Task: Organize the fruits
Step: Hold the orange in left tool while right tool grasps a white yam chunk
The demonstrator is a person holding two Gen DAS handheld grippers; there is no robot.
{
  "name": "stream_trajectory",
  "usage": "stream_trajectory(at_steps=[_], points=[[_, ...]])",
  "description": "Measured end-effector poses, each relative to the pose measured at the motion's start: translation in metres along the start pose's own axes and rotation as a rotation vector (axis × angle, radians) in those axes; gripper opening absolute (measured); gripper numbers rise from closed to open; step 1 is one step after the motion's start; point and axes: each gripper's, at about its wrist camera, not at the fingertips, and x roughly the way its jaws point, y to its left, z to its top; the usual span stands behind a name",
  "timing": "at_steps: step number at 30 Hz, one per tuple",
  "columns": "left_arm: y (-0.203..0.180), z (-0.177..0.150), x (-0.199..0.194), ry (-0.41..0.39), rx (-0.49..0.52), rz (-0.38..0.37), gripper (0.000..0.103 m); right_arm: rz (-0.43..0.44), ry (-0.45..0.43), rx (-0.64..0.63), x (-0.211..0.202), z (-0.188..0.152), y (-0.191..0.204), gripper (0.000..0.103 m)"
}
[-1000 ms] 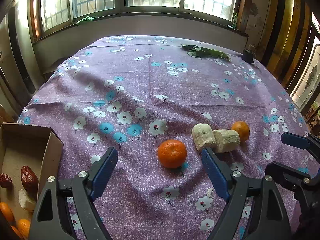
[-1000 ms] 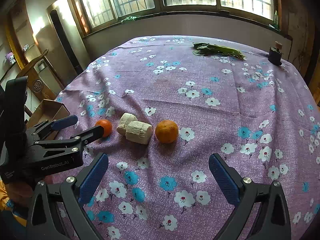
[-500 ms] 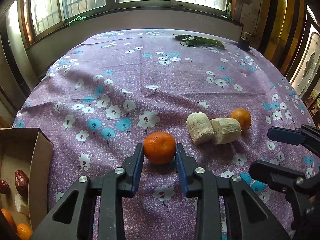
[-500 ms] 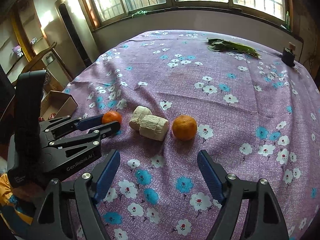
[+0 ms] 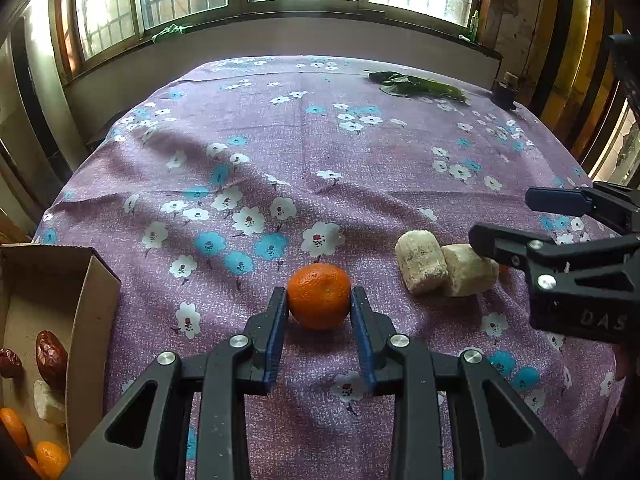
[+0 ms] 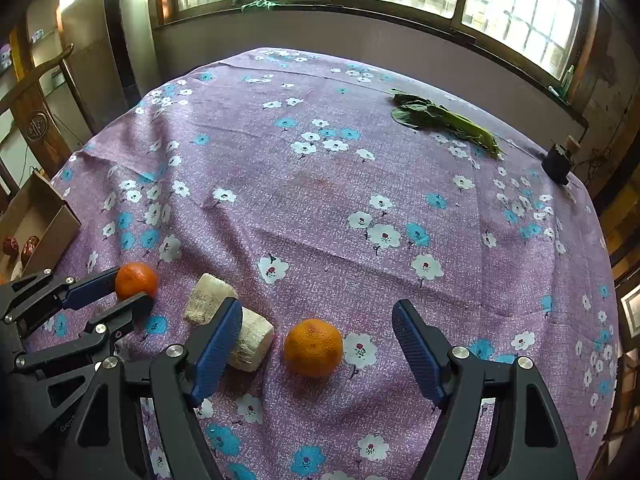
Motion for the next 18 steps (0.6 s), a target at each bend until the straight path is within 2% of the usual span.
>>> stream_trajectory(at_steps=[3,5,8,18], points=[[0.002,0.000,0.000,0.001,-0.009,0.003,0.030,0.068,0.048,-0.067,-0.007,-0.024,0.017,0.084],[0.002,0.000,0.000,0.000,-0.010,0.006,0.030,0.061,0.061,-0.092,-0.012,-0.044,0.025,0.085],[0.005,0.000,-0.001,-0.007,-0.029,0.012,0.030,0.057,0.045,-0.040,-0.021,-0.062,0.019,0.084],[0.016,0.001,-0.005,-0.023,-0.077,0.025,0.030,0.151,0.016,-0.067,-0.029,-0.063,0.042,0.085]])
